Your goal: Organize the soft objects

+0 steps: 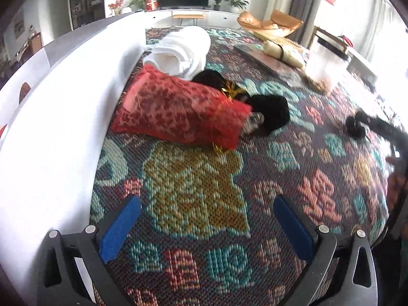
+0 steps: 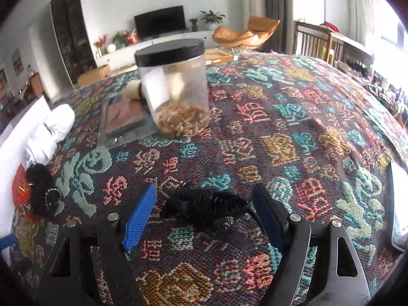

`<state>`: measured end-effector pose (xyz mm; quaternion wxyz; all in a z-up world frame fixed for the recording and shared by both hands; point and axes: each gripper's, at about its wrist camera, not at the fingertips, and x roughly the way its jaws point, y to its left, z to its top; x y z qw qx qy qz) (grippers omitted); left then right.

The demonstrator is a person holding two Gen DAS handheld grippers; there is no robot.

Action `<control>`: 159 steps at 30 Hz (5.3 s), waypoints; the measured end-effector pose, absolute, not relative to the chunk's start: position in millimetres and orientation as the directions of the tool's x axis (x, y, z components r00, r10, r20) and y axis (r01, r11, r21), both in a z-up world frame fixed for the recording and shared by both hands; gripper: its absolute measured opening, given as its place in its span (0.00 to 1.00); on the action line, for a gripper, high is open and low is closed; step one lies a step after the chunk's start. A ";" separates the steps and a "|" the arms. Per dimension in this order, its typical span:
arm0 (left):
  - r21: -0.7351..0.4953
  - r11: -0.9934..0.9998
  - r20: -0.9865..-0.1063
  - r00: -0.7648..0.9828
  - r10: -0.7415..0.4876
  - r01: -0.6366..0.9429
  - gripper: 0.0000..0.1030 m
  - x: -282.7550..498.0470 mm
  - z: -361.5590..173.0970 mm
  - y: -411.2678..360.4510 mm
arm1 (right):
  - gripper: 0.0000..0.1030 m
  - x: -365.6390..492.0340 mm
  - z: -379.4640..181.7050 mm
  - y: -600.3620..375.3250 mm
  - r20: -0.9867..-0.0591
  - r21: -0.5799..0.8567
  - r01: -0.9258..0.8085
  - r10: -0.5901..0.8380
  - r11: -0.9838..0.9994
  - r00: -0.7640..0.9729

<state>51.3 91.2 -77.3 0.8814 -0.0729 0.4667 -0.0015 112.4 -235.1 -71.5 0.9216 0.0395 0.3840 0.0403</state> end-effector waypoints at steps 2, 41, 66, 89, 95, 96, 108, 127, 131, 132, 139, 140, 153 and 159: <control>-0.181 0.974 -0.813 0.579 -0.070 -0.137 1.00 71.5 -71.1 100.3 | 0.79 100.7 -73.0 -241.6 -0.684 0.135 -0.045 0.126 0.990 0.719; -0.327 0.938 -0.704 0.633 -0.321 0.113 0.99 193.8 -2.6 -14.3 | 0.78 98.7 -77.4 -221.6 -0.672 0.153 -0.123 0.194 0.981 0.715; -0.232 0.967 -0.767 0.591 -0.249 0.106 0.99 89.0 -41.8 72.7 | 0.79 95.8 -80.9 -204.9 -0.696 0.128 -0.195 0.228 0.972 0.681; -0.159 0.966 -0.837 0.492 -0.241 0.203 0.37 149.4 -81.8 19.5 | 0.79 85.1 -57.8 -246.1 -0.543 0.300 -0.104 0.259 0.948 0.799; -0.187 0.979 -0.805 0.558 -0.202 0.084 0.25 122.9 -66.5 56.6 | 0.79 108.2 -63.0 -184.4 -0.676 0.309 -0.201 0.363 0.930 0.642; -0.187 0.980 -0.805 0.561 -0.194 0.070 0.25 116.5 -64.6 62.9 | 0.78 116.3 -64.4 -169.5 -0.706 0.298 -0.216 0.367 0.930 0.606; -0.247 0.969 -0.726 0.660 -0.195 0.015 0.25 53.9 11.0 137.5 | 0.32 164.7 -68.6 -106.6 -0.864 0.145 -0.221 0.233 0.964 0.447; 0.033 0.860 -0.742 0.565 0.362 -0.508 0.95 -26.1 13.2 336.8 | 0.71 49.5 33.2 127.9 -0.689 0.511 -0.666 0.722 0.543 0.061; -0.007 0.869 -0.709 0.615 0.345 -0.495 0.96 -19.4 21.3 323.1 | 0.71 65.0 21.8 77.4 -0.716 0.369 -0.633 0.642 0.681 0.274; -0.023 0.880 -0.698 0.637 0.326 -0.475 0.96 -16.9 24.2 314.0 | 0.72 69.0 13.5 59.8 -0.731 0.293 -0.613 0.585 0.734 0.351; -0.155 0.980 -0.675 0.738 -0.013 -0.125 0.96 15.8 24.8 184.2 | 0.73 95.5 -88.6 -60.2 -0.837 -0.045 -0.381 0.173 0.924 0.519; -0.163 0.984 -0.682 0.728 -0.064 -0.066 0.96 21.5 19.8 160.0 | 0.74 92.8 -96.0 -74.7 -0.841 -0.042 -0.357 0.159 0.933 0.517; -0.023 0.999 -0.792 0.609 -0.035 0.028 0.96 106.9 -74.7 40.2 | 0.76 89.5 -97.1 -140.6 -0.777 0.018 -0.195 0.137 0.981 0.614; -0.050 0.999 -0.804 0.594 -0.029 -0.019 0.97 128.4 -96.8 48.5 | 0.76 97.7 -99.8 -140.3 -0.779 0.008 -0.186 0.123 0.982 0.615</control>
